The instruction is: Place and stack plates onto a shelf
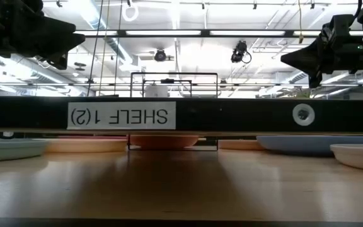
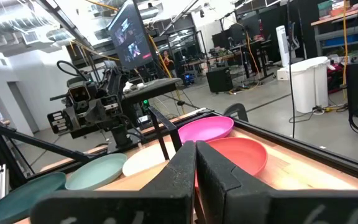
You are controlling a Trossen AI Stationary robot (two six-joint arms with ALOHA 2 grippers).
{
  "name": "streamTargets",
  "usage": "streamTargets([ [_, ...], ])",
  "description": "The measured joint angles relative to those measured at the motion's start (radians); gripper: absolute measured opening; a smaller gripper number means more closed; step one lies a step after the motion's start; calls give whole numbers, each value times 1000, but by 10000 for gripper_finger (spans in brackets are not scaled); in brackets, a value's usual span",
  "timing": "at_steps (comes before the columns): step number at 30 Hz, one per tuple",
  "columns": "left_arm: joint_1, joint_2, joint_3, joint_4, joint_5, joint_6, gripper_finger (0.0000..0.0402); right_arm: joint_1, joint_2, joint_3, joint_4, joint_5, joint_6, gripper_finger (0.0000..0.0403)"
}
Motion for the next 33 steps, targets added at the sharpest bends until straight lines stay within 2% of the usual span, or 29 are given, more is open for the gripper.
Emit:
streamTargets([
  [10, 0, 0, 0, 30, 0, -36, 141, 0, 0, 0, 0, 0, 0, 20],
  [13, 0, 0, 0, 67, 0, 2, 141, 0, 0, 0, 0, 1, -5, 20],
  [22, -5, 0, 0, 64, 9, 25, 141, 0, 0, 0, 51, 75, -119, 20],
  [28, -10, 0, 0, 47, 59, -24, 141, 0, 5, 2, 112, 80, 4, 20],
  [33, -8, 0, 0, 97, 24, -60, 141, 0, 105, 117, -104, 107, 8, 18],
])
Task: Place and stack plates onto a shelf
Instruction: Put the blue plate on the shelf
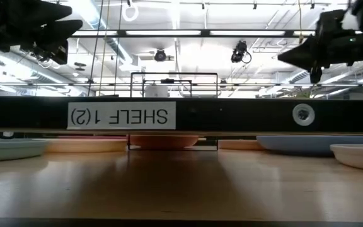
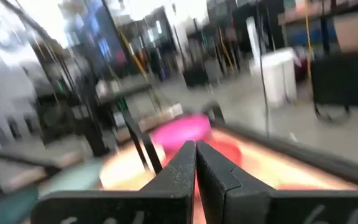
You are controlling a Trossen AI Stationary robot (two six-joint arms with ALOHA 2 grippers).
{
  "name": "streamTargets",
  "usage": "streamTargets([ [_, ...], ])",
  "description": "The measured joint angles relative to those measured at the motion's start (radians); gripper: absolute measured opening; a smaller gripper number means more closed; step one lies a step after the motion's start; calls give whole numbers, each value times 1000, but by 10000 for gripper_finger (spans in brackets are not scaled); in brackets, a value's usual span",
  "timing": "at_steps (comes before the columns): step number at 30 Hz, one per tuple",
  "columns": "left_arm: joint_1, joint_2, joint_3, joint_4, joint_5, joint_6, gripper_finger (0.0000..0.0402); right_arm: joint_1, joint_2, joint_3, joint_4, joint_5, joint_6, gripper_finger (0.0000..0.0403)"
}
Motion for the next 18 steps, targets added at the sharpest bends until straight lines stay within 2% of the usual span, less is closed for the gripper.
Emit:
streamTargets([
  [8, 0, 0, 0, 12, -195, -55, 141, 0, 255, 161, -268, 71, -81, 15],
  [14, 0, 0, 0, 14, -259, -68, 141, 59, 448, 205, -293, 47, -112, 26],
  [18, 0, 0, 0, 14, -347, -45, 141, 130, 589, 240, -340, 91, -138, 46],
])
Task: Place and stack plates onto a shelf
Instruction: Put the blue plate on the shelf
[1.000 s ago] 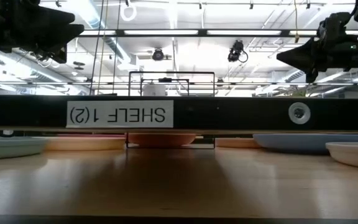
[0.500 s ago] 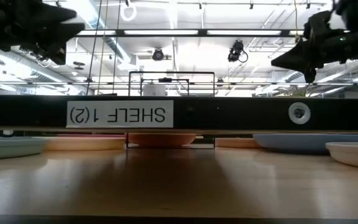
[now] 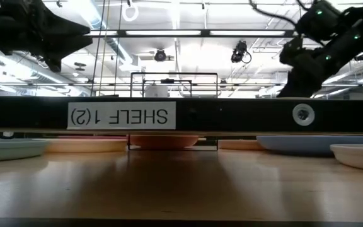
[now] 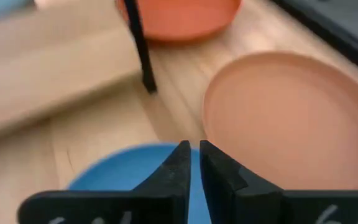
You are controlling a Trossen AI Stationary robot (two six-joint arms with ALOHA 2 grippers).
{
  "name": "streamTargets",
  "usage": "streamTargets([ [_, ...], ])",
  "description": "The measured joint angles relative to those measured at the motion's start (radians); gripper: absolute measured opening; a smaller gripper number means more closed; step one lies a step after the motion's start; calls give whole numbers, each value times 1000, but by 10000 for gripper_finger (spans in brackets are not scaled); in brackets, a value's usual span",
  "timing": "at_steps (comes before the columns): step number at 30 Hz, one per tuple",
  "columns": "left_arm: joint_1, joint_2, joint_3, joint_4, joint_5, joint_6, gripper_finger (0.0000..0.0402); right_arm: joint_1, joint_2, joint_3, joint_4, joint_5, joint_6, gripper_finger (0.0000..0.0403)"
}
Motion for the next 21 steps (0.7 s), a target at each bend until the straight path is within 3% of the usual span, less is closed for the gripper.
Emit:
streamTargets([
  [6, 0, 0, 0, 1, -62, 7, 141, 123, 198, 132, -135, 47, 11, 92],
  [12, 1, 0, 0, 20, -63, 72, 141, 307, 367, 257, -258, 134, 181, 133],
  [21, 1, 0, 0, 35, -63, 131, 141, 522, 550, 397, -347, 173, 400, 153],
])
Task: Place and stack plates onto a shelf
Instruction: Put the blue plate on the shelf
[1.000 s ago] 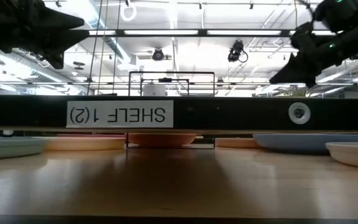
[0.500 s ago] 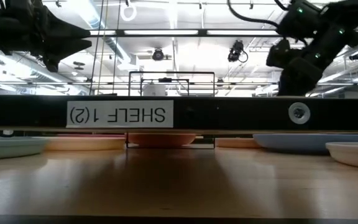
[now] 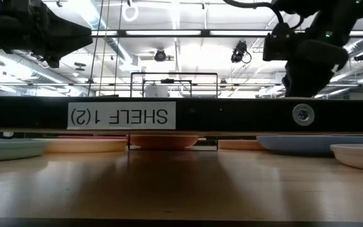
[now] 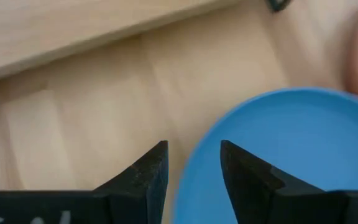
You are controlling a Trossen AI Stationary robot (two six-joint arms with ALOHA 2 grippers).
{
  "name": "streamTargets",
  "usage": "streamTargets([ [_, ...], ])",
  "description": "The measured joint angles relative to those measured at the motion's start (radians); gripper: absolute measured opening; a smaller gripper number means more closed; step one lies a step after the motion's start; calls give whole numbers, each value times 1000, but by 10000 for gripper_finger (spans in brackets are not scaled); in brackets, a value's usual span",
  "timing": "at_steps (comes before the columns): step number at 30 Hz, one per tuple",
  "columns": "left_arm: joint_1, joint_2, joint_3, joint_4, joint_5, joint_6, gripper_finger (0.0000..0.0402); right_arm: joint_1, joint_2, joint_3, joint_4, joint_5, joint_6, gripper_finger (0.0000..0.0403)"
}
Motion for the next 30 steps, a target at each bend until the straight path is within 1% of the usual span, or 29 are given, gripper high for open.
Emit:
streamTargets([
  [6, 0, 0, 0, -3, 0, -59, 141, 55, 109, 8, -23, 41, 87, 153],
  [11, 0, 0, 0, -4, 1, -79, 141, 63, 174, 8, -56, 50, 134, 152],
  [14, 0, 0, 0, -8, 1, -79, 141, 63, 209, 8, -76, 52, 141, 141],
  [18, 0, 0, 0, -50, 1, -79, 141, 64, 229, 11, -77, 50, 125, 106],
  [24, 0, 0, 0, -95, 7, -96, 141, 63, 181, 10, -84, 47, 127, 27],
  [26, 0, 0, 0, -105, 55, -120, 141, 64, 164, 10, -84, 47, 134, 15],
  [28, 0, 0, 0, -104, 159, -129, 141, 69, 148, 9, -89, 43, 143, 15],
  [30, 0, 0, 0, -105, 269, -134, 141, 80, 136, 31, -132, 38, 163, 15],
])
